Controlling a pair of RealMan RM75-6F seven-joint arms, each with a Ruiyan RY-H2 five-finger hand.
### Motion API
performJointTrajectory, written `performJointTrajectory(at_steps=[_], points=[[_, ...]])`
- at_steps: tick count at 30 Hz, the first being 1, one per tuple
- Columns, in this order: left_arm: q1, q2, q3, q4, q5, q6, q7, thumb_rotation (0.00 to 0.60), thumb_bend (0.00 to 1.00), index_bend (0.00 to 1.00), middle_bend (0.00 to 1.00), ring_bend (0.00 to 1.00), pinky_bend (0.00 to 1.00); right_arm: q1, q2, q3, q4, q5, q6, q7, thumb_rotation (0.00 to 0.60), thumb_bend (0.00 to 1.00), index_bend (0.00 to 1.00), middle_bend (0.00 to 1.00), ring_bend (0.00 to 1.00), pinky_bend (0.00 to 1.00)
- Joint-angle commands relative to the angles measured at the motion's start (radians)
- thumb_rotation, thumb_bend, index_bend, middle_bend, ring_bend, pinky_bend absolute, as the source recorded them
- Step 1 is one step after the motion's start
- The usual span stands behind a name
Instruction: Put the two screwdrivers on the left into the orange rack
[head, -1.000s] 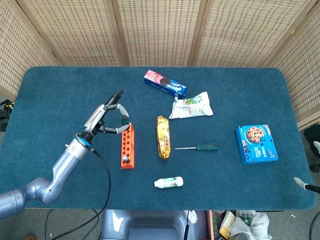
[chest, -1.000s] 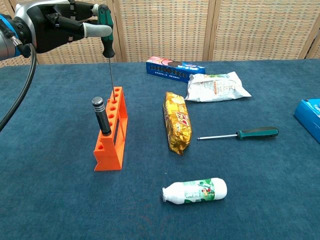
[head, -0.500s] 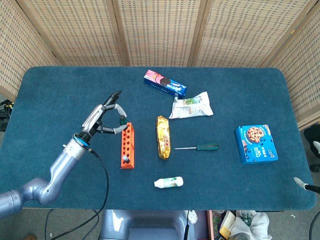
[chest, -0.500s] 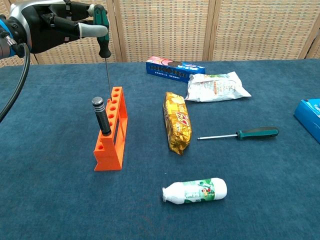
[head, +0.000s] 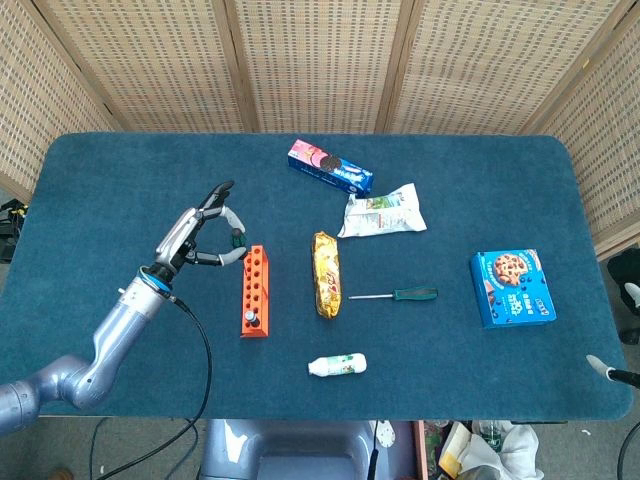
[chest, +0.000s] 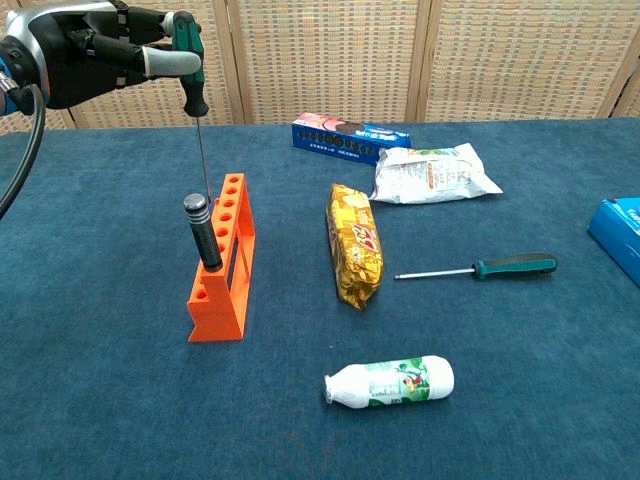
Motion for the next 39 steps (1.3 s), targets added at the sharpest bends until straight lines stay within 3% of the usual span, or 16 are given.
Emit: performJointTrajectory(at_steps=[1, 25, 39], points=[[0.000, 0.002, 0.001, 0.001, 0.003, -0.002, -0.003, 0.600, 0.49, 0.65, 0.00, 0.00, 0.00, 0.001, 0.000, 0.000, 0.000, 0.000, -0.001, -0.001, 0.600, 0.00, 0.00, 0.00, 0.00, 0.00], [-0.033, -0.043, -0.007, 0.022, -0.016, -0.006, 0.022, 0.600, 0.49, 0.65, 0.00, 0.00, 0.00, 0.001, 0.002, 0.002, 0.005, 0.007, -0.008, 0.008, 0.600, 0.00, 0.00, 0.00, 0.00, 0.00], [-0.030, -0.073, 0.016, 0.059, -0.010, -0.005, 0.036, 0.600, 0.49, 0.65, 0.00, 0.00, 0.00, 0.001, 0.004, 0.004, 0.008, 0.009, -0.011, 0.016, 0.600, 0.00, 0.00, 0.00, 0.00, 0.00]])
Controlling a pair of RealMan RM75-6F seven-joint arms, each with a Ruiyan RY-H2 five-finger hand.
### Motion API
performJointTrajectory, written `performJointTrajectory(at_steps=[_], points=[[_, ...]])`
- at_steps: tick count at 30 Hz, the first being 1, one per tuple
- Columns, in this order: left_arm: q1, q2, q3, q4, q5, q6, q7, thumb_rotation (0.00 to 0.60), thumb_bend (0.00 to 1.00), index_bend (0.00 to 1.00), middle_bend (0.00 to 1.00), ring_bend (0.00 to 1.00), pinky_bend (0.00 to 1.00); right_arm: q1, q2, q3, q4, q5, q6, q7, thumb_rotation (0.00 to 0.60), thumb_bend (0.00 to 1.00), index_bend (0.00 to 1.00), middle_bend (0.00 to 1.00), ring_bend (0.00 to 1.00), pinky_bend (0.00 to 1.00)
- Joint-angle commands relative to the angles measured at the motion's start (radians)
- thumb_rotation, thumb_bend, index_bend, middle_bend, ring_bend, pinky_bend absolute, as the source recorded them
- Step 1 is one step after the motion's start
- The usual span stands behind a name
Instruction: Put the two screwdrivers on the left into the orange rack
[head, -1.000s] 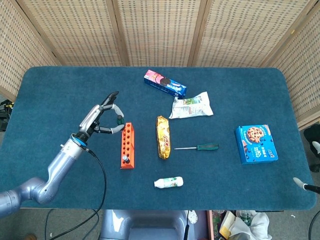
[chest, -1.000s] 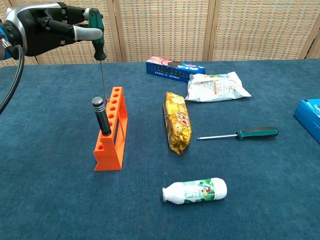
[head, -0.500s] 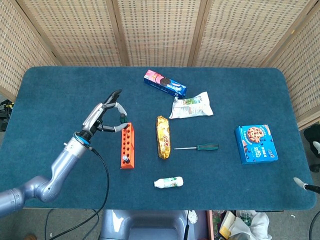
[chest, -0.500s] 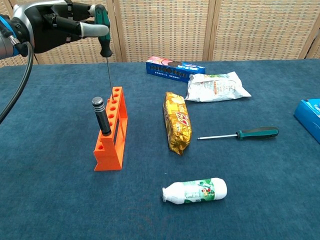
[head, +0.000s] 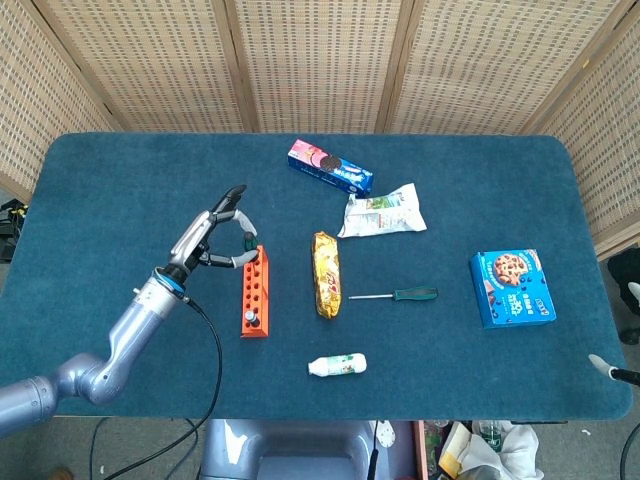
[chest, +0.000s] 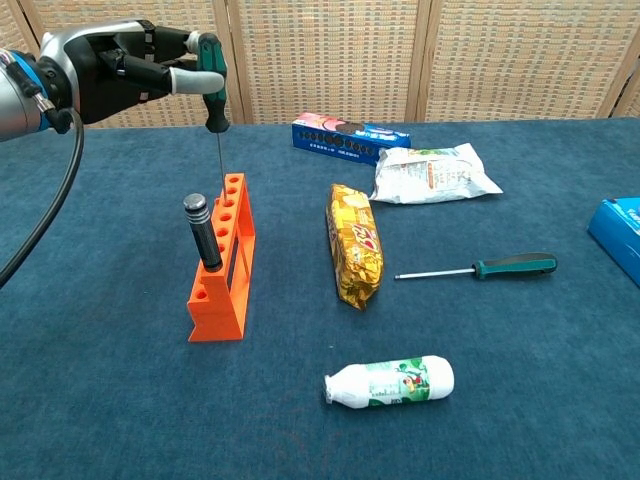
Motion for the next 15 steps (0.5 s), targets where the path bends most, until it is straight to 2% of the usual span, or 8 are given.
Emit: performJointTrajectory(at_steps=[1, 8, 15], points=[[0.003, -0.005, 0.007, 0.008, 0.005, 0.001, 0.003, 0.600, 0.49, 0.65, 0.00, 0.00, 0.00, 0.000, 0.000, 0.000, 0.000, 0.000, -0.001, 0.001, 0.600, 0.00, 0.00, 0.00, 0.00, 0.00], [0.011, -0.025, 0.035, 0.038, 0.023, 0.007, 0.016, 0.600, 0.49, 0.65, 0.00, 0.00, 0.00, 0.002, -0.001, -0.001, 0.001, 0.001, -0.004, -0.002, 0.600, 0.00, 0.00, 0.00, 0.00, 0.00], [0.027, -0.083, 0.075, 0.104, 0.049, 0.021, 0.006, 0.600, 0.49, 0.65, 0.00, 0.00, 0.00, 0.003, -0.003, -0.001, 0.002, 0.000, -0.006, -0.005, 0.600, 0.00, 0.00, 0.00, 0.00, 0.00]])
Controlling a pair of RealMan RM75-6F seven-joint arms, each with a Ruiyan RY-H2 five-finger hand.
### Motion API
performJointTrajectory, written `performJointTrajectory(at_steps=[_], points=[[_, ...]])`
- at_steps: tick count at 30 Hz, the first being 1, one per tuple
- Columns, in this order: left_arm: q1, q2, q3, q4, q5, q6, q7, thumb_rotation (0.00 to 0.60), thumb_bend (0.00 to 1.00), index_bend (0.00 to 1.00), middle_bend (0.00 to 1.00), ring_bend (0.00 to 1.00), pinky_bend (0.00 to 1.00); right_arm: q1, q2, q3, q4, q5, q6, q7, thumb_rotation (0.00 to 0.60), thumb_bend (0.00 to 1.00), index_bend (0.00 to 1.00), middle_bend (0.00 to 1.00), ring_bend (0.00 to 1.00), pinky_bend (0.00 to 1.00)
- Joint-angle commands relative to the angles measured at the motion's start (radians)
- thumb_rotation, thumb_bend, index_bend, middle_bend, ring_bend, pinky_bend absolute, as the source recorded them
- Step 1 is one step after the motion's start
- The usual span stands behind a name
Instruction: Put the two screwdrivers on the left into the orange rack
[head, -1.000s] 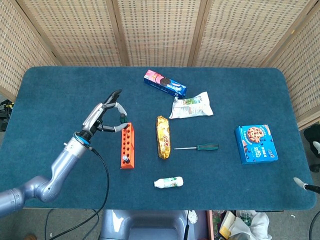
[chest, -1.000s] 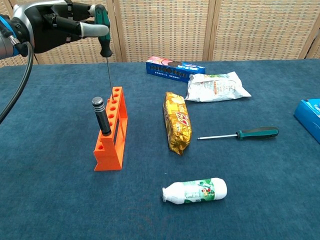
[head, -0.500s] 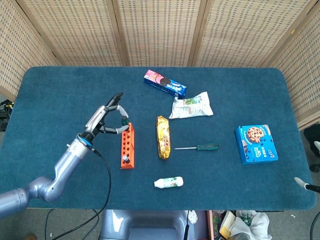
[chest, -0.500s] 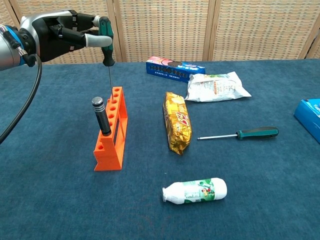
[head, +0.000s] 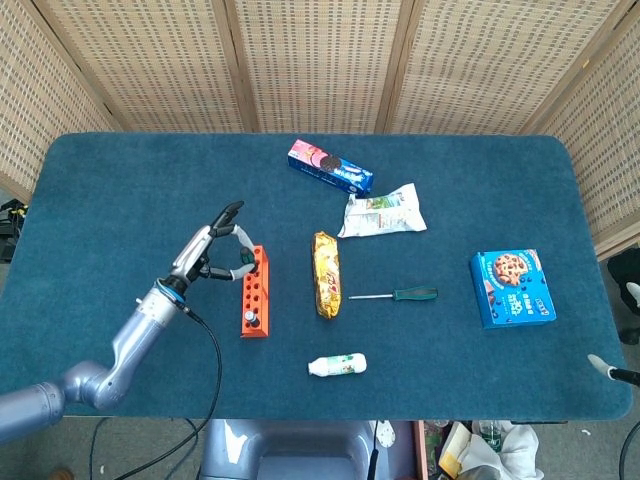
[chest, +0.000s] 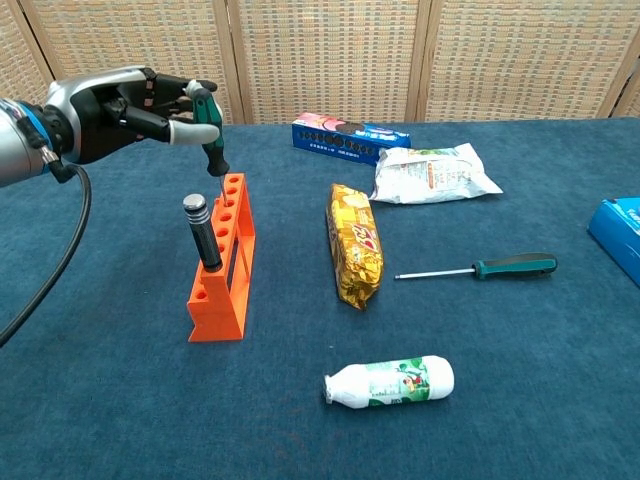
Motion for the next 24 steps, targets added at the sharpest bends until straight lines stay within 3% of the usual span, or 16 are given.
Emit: performJointTrajectory(at_steps=[1, 24], points=[[0.008, -0.021, 0.013, 0.024, 0.013, 0.010, -0.011, 0.600, 0.49, 0.65, 0.00, 0.00, 0.00, 0.000, 0.000, 0.000, 0.000, 0.000, -0.001, 0.000, 0.600, 0.00, 0.00, 0.00, 0.00, 0.00], [0.008, -0.049, 0.031, 0.079, 0.025, -0.005, 0.020, 0.600, 0.49, 0.65, 0.00, 0.00, 0.00, 0.001, 0.000, -0.001, 0.000, -0.003, -0.002, 0.000, 0.600, 0.00, 0.00, 0.00, 0.00, 0.00]])
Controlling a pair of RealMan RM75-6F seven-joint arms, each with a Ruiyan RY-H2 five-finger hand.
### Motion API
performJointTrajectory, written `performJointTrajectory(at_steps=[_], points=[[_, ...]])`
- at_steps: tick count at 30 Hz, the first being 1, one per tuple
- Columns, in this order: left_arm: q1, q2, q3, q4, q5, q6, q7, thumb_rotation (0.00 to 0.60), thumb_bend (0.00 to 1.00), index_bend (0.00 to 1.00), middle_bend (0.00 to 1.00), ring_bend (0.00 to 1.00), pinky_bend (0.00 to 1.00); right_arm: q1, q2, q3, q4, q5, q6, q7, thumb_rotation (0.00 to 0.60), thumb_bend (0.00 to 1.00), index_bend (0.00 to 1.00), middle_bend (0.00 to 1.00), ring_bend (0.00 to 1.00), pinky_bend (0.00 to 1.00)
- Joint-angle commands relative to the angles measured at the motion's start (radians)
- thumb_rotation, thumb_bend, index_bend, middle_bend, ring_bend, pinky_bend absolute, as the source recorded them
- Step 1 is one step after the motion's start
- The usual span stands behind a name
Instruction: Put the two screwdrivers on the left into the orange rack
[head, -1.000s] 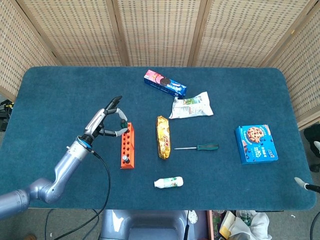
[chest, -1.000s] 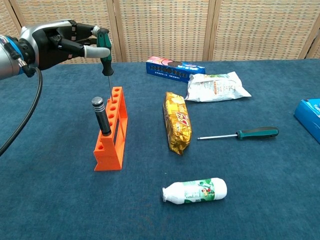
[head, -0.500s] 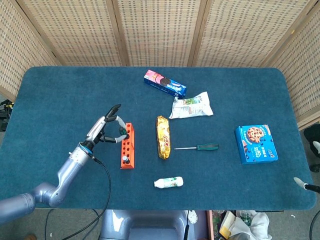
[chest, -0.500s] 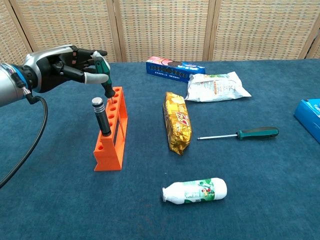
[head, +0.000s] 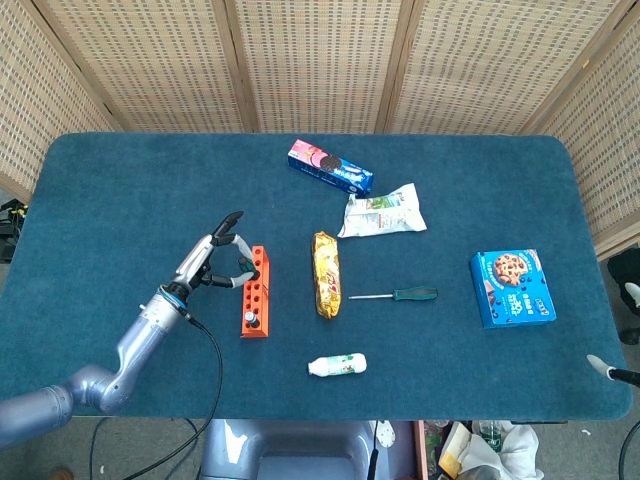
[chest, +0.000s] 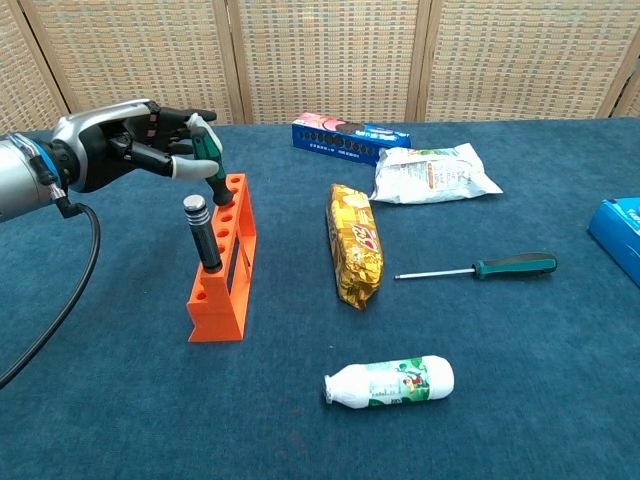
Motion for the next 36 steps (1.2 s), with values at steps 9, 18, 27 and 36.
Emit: performJointTrajectory(at_steps=[9, 18, 27, 36], points=[[0.002, 0.002, 0.005, 0.003, 0.001, -0.005, 0.020, 0.600, 0.49, 0.65, 0.00, 0.00, 0.00, -0.001, 0.000, 0.000, -0.001, -0.001, 0.003, -0.002, 0.600, 0.00, 0.00, 0.00, 0.00, 0.00], [0.002, 0.007, 0.009, -0.002, 0.006, -0.008, 0.032, 0.600, 0.49, 0.53, 0.00, 0.00, 0.00, -0.002, 0.002, 0.000, -0.001, -0.002, 0.004, 0.002, 0.600, 0.00, 0.00, 0.00, 0.00, 0.00], [0.010, 0.015, 0.008, -0.011, 0.009, -0.004, 0.021, 0.600, 0.49, 0.38, 0.00, 0.00, 0.00, -0.004, 0.003, -0.001, -0.003, -0.007, 0.009, 0.004, 0.600, 0.00, 0.00, 0.00, 0.00, 0.00], [0.017, 0.048, 0.006, -0.040, 0.025, -0.003, -0.004, 0.600, 0.49, 0.35, 0.00, 0.00, 0.00, -0.005, 0.004, -0.003, -0.006, -0.012, 0.012, 0.005, 0.600, 0.00, 0.00, 0.00, 0.00, 0.00]])
